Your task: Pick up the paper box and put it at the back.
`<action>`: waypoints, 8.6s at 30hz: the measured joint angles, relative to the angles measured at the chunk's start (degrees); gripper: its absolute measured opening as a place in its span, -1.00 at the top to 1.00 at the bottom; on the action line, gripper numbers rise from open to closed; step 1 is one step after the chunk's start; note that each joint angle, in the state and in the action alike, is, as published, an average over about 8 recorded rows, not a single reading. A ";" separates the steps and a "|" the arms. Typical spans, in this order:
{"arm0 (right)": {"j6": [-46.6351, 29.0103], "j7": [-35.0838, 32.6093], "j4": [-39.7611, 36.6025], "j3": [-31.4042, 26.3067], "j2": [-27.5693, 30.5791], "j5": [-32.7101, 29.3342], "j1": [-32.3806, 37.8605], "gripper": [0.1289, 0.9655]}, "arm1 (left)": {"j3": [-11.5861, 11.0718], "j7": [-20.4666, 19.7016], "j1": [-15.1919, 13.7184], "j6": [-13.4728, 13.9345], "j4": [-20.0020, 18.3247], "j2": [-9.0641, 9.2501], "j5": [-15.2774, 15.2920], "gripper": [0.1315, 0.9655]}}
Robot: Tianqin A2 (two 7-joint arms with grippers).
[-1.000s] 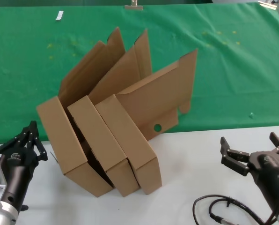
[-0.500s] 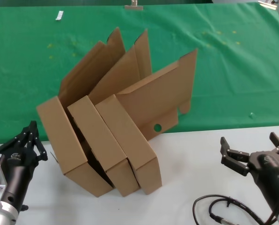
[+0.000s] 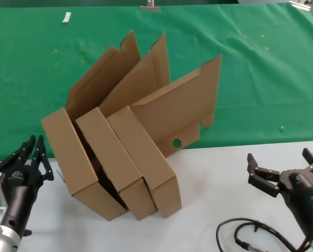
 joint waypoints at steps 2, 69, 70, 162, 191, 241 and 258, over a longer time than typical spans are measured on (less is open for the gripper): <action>0.00 0.00 0.00 0.00 0.00 0.00 0.00 -1.00 | 0.00 0.00 0.00 0.00 0.00 0.00 0.00 0.88; -68.32 -18.75 -24.28 -12.76 31.02 24.79 14.09 -1.00 | 0.00 -0.01 0.00 0.00 0.00 0.00 0.00 -1.00; -70.15 -19.10 -26.70 -13.67 29.89 23.61 16.57 -1.00 | 0.00 -0.01 0.00 0.00 0.00 0.00 0.00 -1.00; -59.93 -38.15 -67.85 -22.77 21.50 -9.94 76.88 0.94 | 0.00 -0.03 0.00 0.00 0.00 0.00 0.02 -1.00; -29.28 -40.63 -90.05 -34.28 2.82 -29.92 83.81 0.93 | 0.00 -0.03 0.00 0.00 0.00 0.00 0.02 -1.00; -40.20 -38.85 -52.74 25.92 -7.39 22.69 40.26 -0.84 | 0.00 -0.03 0.00 0.00 0.00 0.00 0.02 -1.00; -30.75 -30.02 -40.84 19.85 -5.58 17.50 31.19 -1.00 | 0.00 -0.02 0.00 0.00 0.00 0.00 0.01 -1.00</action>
